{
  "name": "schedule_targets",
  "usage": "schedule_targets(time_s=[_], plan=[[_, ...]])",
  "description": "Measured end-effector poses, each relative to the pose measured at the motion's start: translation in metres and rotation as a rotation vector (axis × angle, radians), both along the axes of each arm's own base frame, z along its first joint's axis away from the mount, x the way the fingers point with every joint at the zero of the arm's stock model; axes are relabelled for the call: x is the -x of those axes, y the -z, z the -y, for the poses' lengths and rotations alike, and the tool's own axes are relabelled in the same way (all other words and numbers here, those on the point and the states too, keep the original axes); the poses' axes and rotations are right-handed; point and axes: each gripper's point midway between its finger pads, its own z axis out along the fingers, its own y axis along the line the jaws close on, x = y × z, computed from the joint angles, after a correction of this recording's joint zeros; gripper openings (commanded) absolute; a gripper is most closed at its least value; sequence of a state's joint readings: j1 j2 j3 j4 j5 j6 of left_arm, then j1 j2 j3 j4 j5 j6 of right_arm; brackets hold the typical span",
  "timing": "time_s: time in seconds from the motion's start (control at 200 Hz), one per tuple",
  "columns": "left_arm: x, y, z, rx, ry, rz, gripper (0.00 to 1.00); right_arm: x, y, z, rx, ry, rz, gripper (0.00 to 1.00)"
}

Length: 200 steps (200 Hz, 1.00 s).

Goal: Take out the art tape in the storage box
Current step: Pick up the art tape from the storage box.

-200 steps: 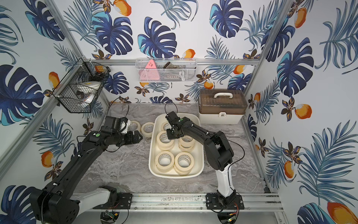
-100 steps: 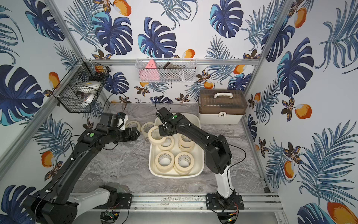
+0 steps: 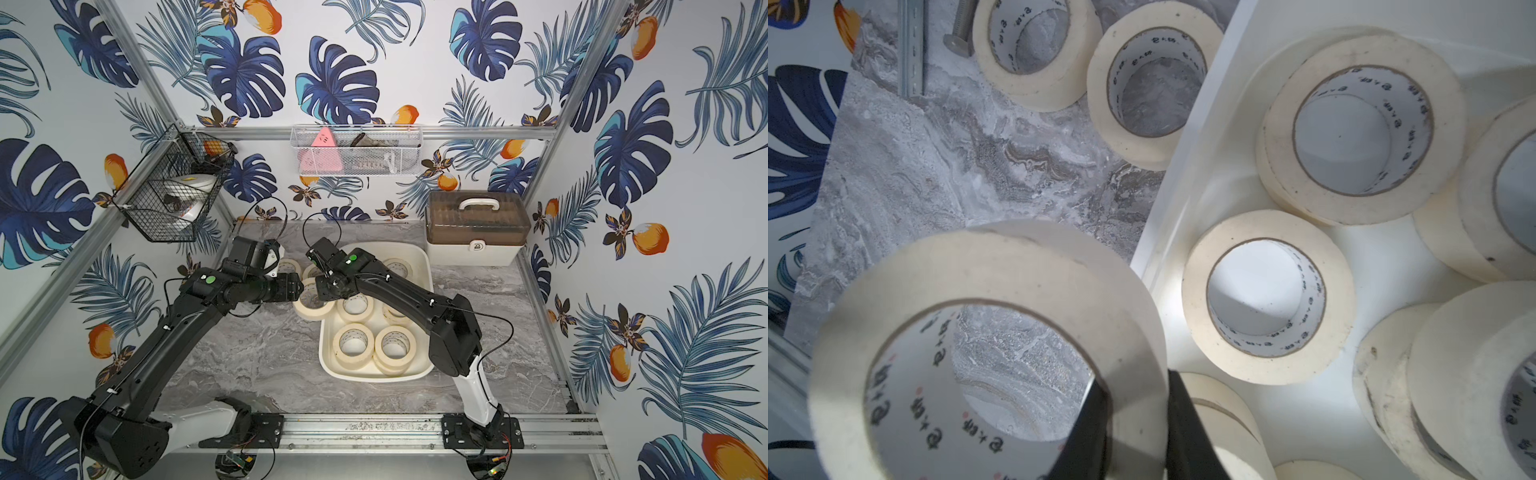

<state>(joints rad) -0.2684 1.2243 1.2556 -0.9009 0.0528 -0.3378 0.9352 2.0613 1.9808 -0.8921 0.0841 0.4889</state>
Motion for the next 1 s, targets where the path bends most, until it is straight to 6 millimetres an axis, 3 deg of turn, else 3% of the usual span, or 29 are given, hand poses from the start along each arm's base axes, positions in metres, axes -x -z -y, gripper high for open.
schedule_targets(time_s=[0.43,0.63,0.716,0.831,0.916,1.001], plan=[[0.004,0.033,0.004,-0.060,0.031,-0.081,0.62,0.008,-0.003,-0.007,-0.002,-0.020,0.010,0.16],[0.004,0.043,0.005,-0.082,0.037,-0.098,0.36,0.009,-0.006,-0.006,-0.006,-0.019,0.016,0.20],[0.001,0.044,0.002,-0.092,0.018,-0.091,0.15,0.011,-0.006,-0.005,-0.012,0.001,0.004,0.28],[0.003,0.047,0.002,-0.103,0.027,-0.096,0.12,0.016,-0.021,-0.003,-0.042,-0.006,0.020,0.42],[0.006,0.045,0.003,-0.091,0.030,-0.090,0.12,0.016,-0.028,-0.002,-0.065,-0.004,0.036,0.61],[0.008,0.042,0.002,-0.084,0.022,-0.077,0.04,0.016,-0.028,0.000,-0.084,-0.008,0.025,0.65]])
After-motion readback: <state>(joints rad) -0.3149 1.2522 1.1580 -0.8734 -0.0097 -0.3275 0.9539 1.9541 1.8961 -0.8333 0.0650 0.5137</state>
